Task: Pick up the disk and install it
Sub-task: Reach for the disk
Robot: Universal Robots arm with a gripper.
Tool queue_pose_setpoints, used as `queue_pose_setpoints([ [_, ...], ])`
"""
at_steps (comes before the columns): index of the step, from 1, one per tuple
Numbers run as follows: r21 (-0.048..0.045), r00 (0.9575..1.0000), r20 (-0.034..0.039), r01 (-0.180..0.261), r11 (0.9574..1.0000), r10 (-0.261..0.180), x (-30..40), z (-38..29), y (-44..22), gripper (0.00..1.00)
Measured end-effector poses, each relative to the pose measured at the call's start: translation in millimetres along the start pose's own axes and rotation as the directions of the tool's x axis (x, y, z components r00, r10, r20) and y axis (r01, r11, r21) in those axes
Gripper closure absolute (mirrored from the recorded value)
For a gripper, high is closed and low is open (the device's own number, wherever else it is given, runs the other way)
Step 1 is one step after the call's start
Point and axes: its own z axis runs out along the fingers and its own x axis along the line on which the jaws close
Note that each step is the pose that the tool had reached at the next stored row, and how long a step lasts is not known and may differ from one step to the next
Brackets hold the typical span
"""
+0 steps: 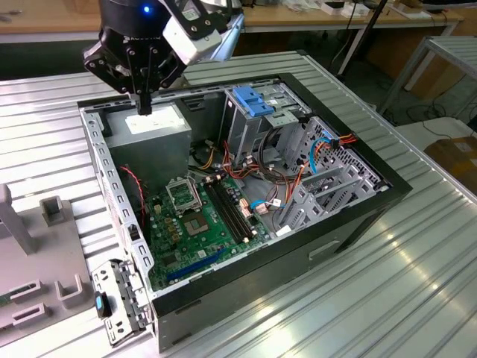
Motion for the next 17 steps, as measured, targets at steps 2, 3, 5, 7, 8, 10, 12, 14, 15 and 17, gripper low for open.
queue_pose_setpoints([
  [2, 0.0, 1.0, 0.0, 0.0, 1.0, 0.0, 0.6, 0.0, 0.0, 0.89],
  [3, 0.0, 1.0, 0.0, 0.0, 1.0, 0.0, 1.1, 0.0, -0.1, 0.89],
  [5, 0.0, 1.0, 0.0, 0.0, 1.0, 0.0, 2.4, -0.1, -0.2, 0.89],
  [7, 0.0, 1.0, 0.0, 0.0, 1.0, 0.0, 3.0, -0.1, -0.2, 0.89],
  [8, 0.0, 1.0, 0.0, 0.0, 1.0, 0.0, 3.4, -0.1, -0.2, 0.89],
  [10, 0.0, 1.0, 0.0, 0.0, 1.0, 0.0, 4.1, -0.1, -0.3, 0.89],
  [12, 0.0001, 1.0, 0.0, 0.0, 1.0, 0.0, 5.2, -0.2, -0.4, 0.89],
  [14, 0.0, 1.0, 0.0, 0.0, 1.0, 0.0, 6.4, -0.2, -0.5, 0.89],
  [15, 0.0, 1.0, 0.0, 0.0, 1.0, 0.0, 6.9, -0.2, -0.5, 0.89],
  [17, 0.0, 1.0, 0.0, 0.0, 1.0, 0.0, 7.8, -0.2, -0.6, 0.89],
])
